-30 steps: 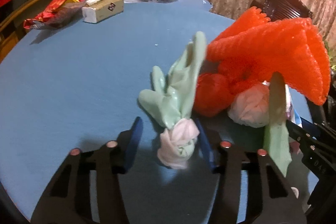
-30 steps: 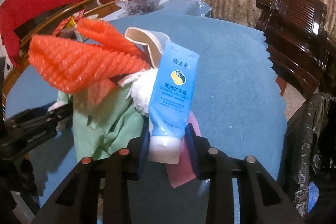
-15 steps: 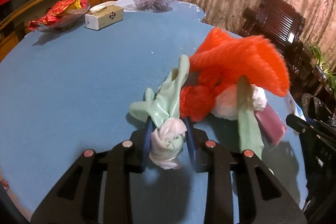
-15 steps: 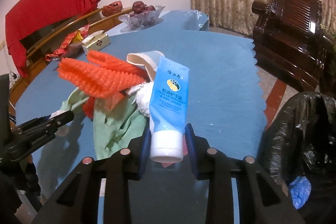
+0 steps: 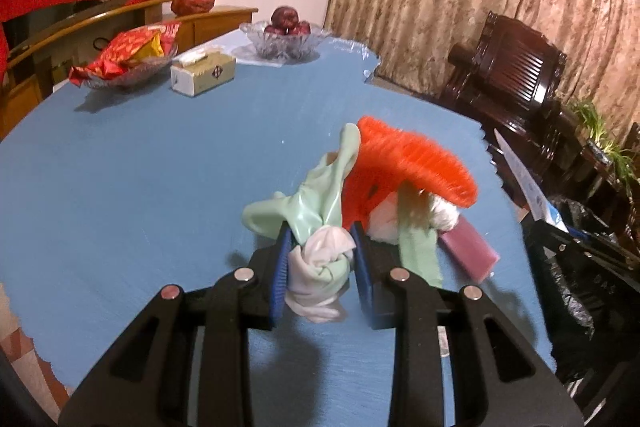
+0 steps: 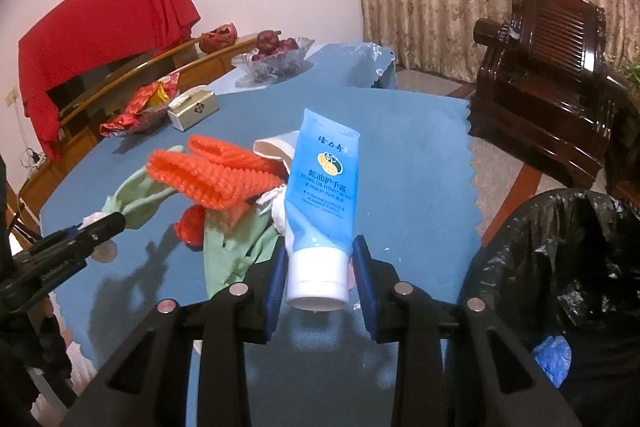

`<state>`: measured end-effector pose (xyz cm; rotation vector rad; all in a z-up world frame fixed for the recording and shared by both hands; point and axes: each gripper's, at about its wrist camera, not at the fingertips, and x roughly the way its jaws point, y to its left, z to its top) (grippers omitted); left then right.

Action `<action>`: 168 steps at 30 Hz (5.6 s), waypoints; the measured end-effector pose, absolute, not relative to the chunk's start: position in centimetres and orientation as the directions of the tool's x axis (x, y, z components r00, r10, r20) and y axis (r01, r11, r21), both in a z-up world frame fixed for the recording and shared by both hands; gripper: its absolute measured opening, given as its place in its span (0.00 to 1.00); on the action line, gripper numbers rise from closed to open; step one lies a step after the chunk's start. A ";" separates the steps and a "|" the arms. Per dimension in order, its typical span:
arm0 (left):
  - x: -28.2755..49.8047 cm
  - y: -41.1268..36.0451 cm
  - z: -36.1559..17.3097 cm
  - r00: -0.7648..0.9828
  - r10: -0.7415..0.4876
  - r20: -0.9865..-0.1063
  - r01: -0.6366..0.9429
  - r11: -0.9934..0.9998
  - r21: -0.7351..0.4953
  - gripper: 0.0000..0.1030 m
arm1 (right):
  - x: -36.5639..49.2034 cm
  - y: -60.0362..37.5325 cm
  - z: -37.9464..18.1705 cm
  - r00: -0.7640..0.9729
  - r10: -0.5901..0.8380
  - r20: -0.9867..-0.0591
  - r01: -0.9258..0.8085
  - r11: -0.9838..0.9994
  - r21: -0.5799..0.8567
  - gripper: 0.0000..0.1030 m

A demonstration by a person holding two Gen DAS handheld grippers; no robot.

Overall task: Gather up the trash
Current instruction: 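Carry the tube and green glove over the bin and release both, then grasp the pink mask with the right tool while the left tool grasps the other green glove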

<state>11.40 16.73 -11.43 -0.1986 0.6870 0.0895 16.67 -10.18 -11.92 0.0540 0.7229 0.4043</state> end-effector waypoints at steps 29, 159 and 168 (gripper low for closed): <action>10.1 2.5 -4.0 0.830 -0.267 -0.490 0.209 0.963 -0.170 0.27 | 9.9 -21.9 -5.7 0.823 0.224 -0.522 -0.175 0.974 0.142 0.31; 12.7 9.9 -16.5 0.713 -0.034 -0.700 -0.017 0.998 -0.066 0.78 | 16.9 -11.4 -18.9 0.574 0.333 -0.748 -0.315 0.933 0.174 0.18; 13.9 8.6 -18.7 0.661 -0.075 -0.746 0.009 0.996 -0.093 0.64 | 15.9 -12.9 -18.5 0.589 0.315 -0.744 -0.298 0.941 0.162 0.18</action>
